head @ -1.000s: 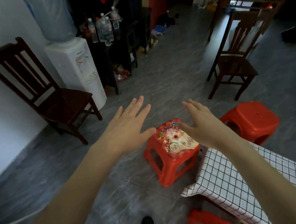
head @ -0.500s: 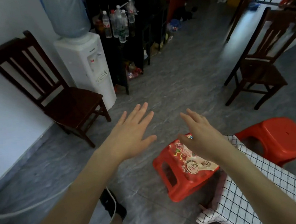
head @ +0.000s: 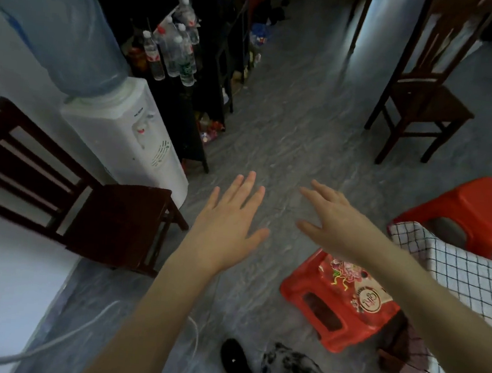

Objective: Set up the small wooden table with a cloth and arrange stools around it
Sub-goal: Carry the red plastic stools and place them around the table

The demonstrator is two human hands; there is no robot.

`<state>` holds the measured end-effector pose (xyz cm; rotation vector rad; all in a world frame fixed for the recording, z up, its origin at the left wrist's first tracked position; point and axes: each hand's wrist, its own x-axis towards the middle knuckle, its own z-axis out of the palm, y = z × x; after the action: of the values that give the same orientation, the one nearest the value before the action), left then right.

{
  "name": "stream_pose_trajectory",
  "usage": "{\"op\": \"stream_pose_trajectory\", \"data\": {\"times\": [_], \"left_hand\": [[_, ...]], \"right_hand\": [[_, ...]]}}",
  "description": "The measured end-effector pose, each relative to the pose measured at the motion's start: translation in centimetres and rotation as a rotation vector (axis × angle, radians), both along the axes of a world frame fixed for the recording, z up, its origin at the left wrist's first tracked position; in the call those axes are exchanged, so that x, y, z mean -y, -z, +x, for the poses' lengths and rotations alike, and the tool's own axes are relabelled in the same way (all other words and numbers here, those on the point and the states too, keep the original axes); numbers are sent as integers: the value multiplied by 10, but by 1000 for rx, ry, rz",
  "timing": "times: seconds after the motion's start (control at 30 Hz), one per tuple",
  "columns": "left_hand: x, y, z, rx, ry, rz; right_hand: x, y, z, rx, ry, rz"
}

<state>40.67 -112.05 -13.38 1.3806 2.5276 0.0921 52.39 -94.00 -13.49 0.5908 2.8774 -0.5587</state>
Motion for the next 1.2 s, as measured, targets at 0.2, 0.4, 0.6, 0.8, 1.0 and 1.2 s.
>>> {"op": "stream_pose_trajectory", "data": {"times": [0.2, 0.4, 0.6, 0.8, 1.0, 1.2], "left_hand": [[-38, 11, -26, 54, 212, -21], [-104, 11, -46, 18, 438, -8], [-189, 15, -48, -16, 671, -36], [-257, 27, -32, -42, 928, -197], [-310, 44, -18, -77, 1012, -218], [-345, 61, 7, -53, 1156, -291]], "right_hand": [[-23, 9, -5, 42, 203, -31], [-58, 19, 1, -2, 411, -43], [-100, 38, 33, -12, 673, -97], [-137, 55, 60, -65, 949, -169], [-148, 65, 78, -39, 1079, -193], [-139, 69, 105, 12, 1285, -190]]}}
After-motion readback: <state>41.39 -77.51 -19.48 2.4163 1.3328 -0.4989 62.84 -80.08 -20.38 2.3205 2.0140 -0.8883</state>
